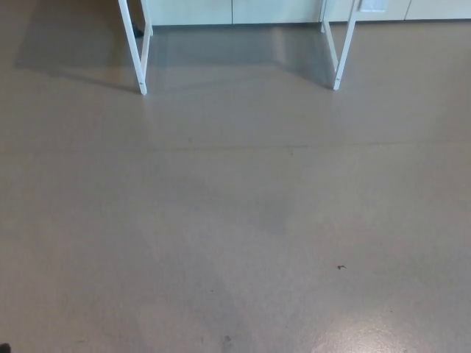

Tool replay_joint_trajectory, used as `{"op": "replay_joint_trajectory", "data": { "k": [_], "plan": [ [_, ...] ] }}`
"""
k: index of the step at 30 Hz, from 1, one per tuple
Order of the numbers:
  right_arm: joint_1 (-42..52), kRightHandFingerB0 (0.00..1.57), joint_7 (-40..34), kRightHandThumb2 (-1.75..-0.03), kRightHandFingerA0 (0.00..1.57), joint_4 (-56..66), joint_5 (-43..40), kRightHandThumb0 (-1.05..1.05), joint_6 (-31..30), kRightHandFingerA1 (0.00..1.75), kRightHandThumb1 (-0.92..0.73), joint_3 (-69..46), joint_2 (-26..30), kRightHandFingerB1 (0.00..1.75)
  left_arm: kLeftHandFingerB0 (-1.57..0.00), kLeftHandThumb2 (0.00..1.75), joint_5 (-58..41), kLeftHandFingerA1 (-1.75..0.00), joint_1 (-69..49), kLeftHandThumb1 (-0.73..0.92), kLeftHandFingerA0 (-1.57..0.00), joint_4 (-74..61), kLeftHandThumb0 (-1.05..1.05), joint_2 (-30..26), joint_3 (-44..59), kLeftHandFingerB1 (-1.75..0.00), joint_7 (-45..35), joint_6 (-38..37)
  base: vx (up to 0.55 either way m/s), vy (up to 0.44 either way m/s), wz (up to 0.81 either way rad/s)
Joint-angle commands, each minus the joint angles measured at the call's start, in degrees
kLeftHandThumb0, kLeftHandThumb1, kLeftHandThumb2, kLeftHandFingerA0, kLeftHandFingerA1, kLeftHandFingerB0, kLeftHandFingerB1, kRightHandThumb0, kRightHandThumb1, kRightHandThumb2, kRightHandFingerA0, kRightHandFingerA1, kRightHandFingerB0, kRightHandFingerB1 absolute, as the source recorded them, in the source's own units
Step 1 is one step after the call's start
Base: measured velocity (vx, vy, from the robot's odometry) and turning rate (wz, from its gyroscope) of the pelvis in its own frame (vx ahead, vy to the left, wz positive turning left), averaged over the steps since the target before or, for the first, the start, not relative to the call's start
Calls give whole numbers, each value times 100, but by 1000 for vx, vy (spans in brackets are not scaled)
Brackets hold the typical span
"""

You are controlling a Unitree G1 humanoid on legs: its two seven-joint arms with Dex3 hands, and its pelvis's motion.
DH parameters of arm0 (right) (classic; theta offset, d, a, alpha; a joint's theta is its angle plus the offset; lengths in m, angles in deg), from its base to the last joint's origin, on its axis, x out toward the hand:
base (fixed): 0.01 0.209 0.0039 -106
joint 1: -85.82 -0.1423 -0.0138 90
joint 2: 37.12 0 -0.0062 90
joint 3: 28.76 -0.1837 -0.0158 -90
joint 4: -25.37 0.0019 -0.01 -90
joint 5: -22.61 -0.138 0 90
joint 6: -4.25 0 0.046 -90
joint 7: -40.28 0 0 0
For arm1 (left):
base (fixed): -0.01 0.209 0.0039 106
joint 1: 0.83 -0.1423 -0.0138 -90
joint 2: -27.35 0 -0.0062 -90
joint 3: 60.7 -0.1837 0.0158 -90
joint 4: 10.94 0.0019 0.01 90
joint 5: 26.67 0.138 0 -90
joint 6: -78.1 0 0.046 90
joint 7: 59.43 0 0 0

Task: The robot walks towards a desk on which an air pump is kept in the middle. It lifts it up and holds it with its left hand and uses its right hand to compress it by pushing its handle inwards.

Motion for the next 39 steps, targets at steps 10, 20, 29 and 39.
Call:
{"op": "replay_joint_trajectory", "data": {
  "k": [10,20,29,39],
  "plan": [
    [-228,14,541,-90,42,-5,-893,-11,-20,61,-43,-548,126,49,-40,64,-868,-46,251,66,-37,-40,-17,-259,613,-39,-535,419,13,13,8],
    [-225,14,485,-93,45,-9,-921,-14,64,62,-47,-432,125,49,-38,64,-955,-48,236,63,-39,-74,-18,-318,516,-39,-673,408,186,276,-12],
    [-241,27,473,-59,57,-43,-893,-21,92,46,-64,-303,155,31,-42,59,-975,-47,224,66,-46,-150,-14,-305,473,-37,-562,450,234,-105,17],
    [-278,26,397,-59,60,-127,-932,-19,100,49,-62,-220,162,32,-42,59,-979,-48,138,66,-46,-214,-14,-280,442,-38,-564,411,382,-152,14]
  ]
}}
